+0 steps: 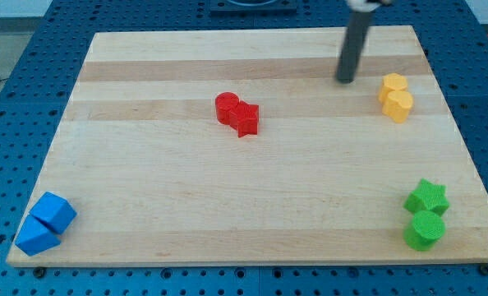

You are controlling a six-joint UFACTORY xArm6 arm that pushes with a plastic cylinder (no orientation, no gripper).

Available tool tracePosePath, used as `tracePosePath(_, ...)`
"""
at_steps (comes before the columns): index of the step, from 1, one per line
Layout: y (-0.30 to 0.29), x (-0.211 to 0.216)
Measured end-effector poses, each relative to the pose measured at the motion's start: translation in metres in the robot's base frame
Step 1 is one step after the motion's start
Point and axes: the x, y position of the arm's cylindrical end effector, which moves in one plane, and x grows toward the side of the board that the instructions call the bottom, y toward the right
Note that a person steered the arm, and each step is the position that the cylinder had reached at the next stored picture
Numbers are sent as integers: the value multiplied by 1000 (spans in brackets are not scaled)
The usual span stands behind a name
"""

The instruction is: Place the red star above the red circle

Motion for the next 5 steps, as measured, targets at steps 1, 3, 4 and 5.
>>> tracePosePath(1,-52,70)
tracePosePath(3,-158,116)
tracePosePath(4,-143,80)
tracePosePath(5,-121,60)
